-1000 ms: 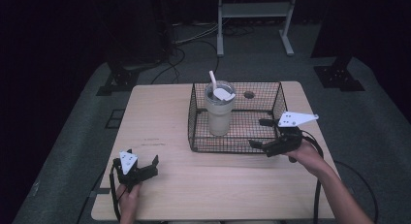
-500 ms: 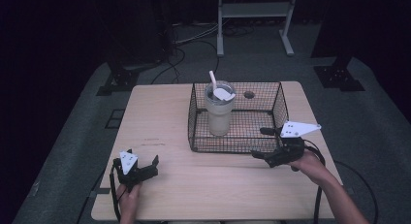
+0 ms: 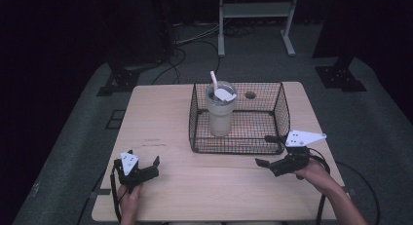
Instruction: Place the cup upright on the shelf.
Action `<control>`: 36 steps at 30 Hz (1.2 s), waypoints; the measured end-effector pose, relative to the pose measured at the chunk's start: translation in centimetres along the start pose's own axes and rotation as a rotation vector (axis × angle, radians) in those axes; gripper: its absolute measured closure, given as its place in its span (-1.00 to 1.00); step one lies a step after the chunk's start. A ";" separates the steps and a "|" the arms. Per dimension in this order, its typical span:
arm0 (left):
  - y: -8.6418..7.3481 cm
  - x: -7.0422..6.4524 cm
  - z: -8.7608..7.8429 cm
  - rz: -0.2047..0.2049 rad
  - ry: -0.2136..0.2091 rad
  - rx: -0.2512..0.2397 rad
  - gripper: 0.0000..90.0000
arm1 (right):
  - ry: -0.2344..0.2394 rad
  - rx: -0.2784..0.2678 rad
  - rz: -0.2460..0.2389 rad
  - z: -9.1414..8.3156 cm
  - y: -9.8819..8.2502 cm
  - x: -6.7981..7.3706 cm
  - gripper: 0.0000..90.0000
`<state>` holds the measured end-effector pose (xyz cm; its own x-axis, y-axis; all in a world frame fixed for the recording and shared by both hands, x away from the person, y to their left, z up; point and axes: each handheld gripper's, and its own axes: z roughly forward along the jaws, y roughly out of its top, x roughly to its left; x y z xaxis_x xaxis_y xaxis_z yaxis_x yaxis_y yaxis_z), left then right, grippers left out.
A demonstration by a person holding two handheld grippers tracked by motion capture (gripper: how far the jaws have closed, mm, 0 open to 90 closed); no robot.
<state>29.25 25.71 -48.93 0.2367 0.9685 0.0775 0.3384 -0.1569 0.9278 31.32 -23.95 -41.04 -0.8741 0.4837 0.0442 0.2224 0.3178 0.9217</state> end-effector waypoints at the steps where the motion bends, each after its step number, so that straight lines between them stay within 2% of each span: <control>1: 0.0 0.0 0.0 0.000 0.000 0.000 -1.00 | -0.001 -0.004 -0.001 -0.1 -0.2 0.1 -0.80; 18: 0.0 0.0 0.0 0.002 0.001 0.000 -1.00 | -0.027 -0.010 0.049 -1.7 -3.3 0.3 -0.80; 36: 0.0 -0.1 0.0 0.008 0.004 -0.001 -1.00 | -0.064 0.006 0.075 -2.3 -6.4 0.8 -0.80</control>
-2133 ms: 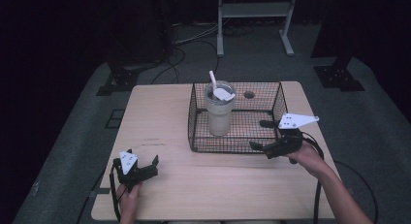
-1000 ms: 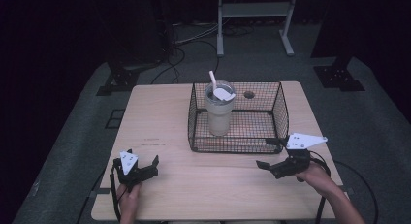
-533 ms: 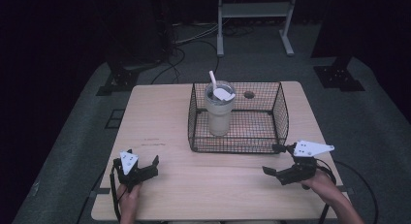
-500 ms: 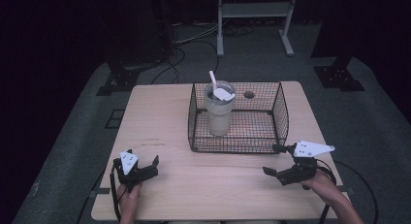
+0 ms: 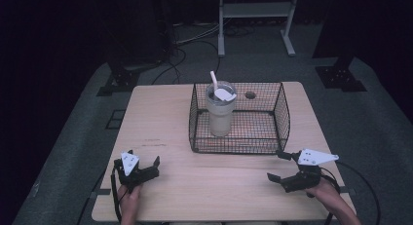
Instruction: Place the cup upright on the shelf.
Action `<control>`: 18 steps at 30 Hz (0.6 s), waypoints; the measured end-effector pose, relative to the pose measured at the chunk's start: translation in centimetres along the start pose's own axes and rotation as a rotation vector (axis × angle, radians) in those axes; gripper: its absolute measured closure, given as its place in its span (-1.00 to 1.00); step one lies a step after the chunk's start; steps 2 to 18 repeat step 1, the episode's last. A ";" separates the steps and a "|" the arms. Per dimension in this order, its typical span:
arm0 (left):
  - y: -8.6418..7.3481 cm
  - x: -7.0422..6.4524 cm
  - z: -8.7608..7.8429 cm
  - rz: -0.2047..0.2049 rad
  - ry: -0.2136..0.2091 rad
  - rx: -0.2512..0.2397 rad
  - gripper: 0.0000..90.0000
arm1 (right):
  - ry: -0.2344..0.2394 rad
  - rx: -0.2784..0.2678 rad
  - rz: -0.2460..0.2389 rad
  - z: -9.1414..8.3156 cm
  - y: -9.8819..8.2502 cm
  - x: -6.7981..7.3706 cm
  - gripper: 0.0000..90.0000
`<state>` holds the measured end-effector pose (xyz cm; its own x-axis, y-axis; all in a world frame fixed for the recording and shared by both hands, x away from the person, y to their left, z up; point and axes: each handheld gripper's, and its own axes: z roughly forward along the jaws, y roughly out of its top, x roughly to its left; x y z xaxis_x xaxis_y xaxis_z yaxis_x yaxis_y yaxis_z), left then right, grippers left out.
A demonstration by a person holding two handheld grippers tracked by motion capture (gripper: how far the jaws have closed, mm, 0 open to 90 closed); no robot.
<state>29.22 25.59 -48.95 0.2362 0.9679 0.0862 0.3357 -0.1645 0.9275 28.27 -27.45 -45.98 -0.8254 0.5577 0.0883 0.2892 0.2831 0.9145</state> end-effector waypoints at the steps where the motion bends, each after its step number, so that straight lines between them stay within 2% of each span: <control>1: 0.0 0.0 0.0 -0.001 -0.001 0.000 -1.00 | 0.000 -0.002 0.006 0.0 -0.2 0.0 -0.80; 18: 0.0 0.0 0.0 -0.001 -0.001 0.000 -1.00 | 0.000 -0.002 0.006 0.0 -0.2 0.0 -0.80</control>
